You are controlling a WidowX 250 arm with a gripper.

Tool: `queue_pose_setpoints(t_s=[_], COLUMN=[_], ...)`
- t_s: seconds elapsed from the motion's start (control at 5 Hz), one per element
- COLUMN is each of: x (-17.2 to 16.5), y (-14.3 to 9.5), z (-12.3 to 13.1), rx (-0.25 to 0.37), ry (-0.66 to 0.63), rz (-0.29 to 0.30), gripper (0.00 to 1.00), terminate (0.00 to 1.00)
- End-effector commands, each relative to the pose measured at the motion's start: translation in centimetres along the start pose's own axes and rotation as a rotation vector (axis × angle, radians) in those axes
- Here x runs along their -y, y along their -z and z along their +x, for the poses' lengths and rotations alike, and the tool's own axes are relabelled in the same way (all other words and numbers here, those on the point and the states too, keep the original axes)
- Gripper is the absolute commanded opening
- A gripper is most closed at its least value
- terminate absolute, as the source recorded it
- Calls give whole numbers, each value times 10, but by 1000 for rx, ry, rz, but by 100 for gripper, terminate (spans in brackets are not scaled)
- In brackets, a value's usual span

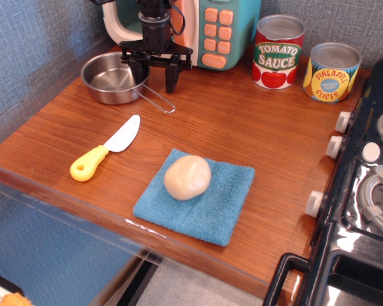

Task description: Move the pot so it's above the potato.

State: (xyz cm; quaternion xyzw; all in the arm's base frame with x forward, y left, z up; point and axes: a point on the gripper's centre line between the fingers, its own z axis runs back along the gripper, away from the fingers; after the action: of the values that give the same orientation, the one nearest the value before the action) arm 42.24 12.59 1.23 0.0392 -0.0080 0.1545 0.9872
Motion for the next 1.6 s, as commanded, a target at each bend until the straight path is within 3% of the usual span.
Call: queue_pose_setpoints(t_s=[0.0, 0.4, 0.8, 1.0, 1.4], x=[-8, -17, 20, 61, 147], y=[-25, -46, -110, -111, -82], z=[0, 0, -5, -15, -47], rx=[54, 111, 224, 206, 138], ry=[-17, -126, -167, -97, -63], rz=[20, 18, 4, -2, -4], gripper=[0, 0, 0, 0, 0], terminate=[0, 0, 0, 0, 0])
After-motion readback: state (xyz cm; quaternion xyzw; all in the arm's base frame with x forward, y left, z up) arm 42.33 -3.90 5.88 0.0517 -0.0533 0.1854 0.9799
